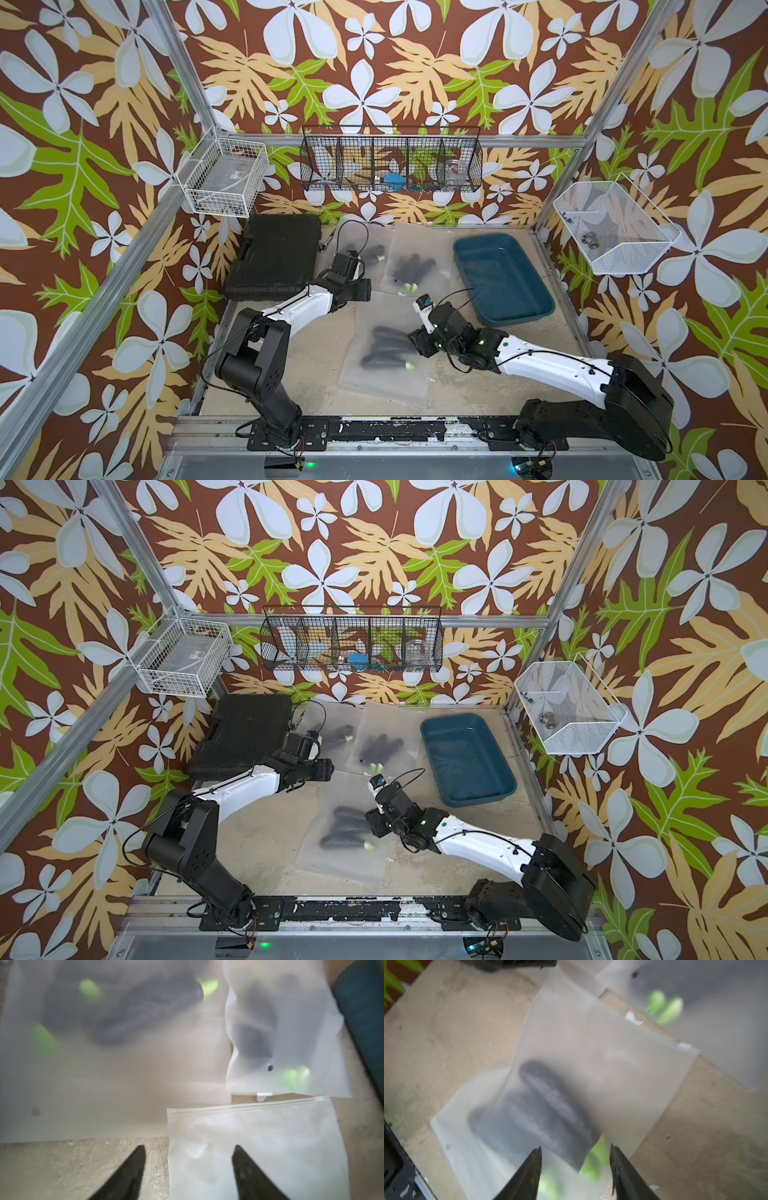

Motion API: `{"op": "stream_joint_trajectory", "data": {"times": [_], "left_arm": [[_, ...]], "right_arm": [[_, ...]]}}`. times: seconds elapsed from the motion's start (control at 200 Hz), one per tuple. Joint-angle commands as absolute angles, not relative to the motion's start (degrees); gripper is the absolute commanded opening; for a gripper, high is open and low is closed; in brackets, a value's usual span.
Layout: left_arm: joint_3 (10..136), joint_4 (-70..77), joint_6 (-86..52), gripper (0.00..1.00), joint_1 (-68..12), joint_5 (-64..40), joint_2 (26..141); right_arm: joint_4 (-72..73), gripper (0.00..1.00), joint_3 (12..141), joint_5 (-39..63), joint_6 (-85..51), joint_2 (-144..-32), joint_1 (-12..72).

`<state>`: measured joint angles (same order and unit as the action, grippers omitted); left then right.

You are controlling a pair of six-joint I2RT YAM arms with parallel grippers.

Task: Place the eggplant in a zip-top bag and seal the zipper
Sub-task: Place the zipper food storage bag at the center of the board, then reset both arms

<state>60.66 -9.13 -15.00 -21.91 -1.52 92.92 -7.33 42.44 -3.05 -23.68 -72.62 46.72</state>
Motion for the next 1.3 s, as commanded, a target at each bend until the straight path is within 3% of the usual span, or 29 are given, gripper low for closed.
{"op": "stream_joint_trajectory", "data": {"times": [0.0,0.025,0.03,0.04,0.06,0.22,0.39,0.571,0.796,0.981,1.151,1.216,1.296], "left_arm": [[62.38,-6.59,-13.32,1.0,-21.74,-0.58,89.21],[62.4,-6.07,-12.92,1.0,-21.77,0.3,88.15],[62.4,-6.02,-12.83,1.0,-21.78,0.5,87.93],[62.36,-5.66,-12.59,1.0,-21.84,0.94,87.51],[62.27,-5.09,-12.19,1.0,-21.74,2.04,86.66],[53.05,5.35,-8.7,1.0,-21.6,16.94,78.63],[39.44,18.35,-1.72,1.0,-18.24,20.04,71.48],[29.98,24.66,-1.97,1.0,-12.34,26.2,70.1],[17.75,43.14,-2.07,1.0,-10.23,27.71,71.05],[13.12,59.74,-2.26,1.0,-8.4,20.61,76.0],[7.95,77.09,-1.92,1.0,-6.13,15.88,83.88],[8.92,72.1,-2.32,1.0,-5.83,14.19,82.33],[8.44,75.56,-2.16,1.0,-5.74,14.17,83.69]], "right_arm": [[-10.38,0.7,44.4,-4.75,-22.58,-69.87,39.87],[-10.84,0.76,45.05,-4.95,-22.4,-69.27,37.8],[-10.92,0.87,45.16,-5.07,-22.36,-69.22,37.49],[-11.03,0.96,45.41,-5.42,-22.2,-68.94,36.68],[-11.07,1.0,45.79,-6.54,-22.05,-68.34,35.49],[-7.46,1.0,45.23,-21.48,-19.21,-62.97,26.95],[7.26,1.0,36.11,-17.91,-10.39,-57.21,13.86],[17.23,1.0,29.25,-16.79,-8.22,-59.9,1.92],[43.11,1.0,15.38,-16.57,-10.86,-62.82,1.62],[70.54,1.0,5.32,-18.36,-6.83,-73.29,1.63],[79.02,1.0,4.84,-12.37,-5.24,-82.76,1.41],[86.88,1.0,4.85,-12.32,-4.27,-87.38,1.6],[73.53,1.0,8.79,-13.05,-5.39,-83.71,1.58]]}}
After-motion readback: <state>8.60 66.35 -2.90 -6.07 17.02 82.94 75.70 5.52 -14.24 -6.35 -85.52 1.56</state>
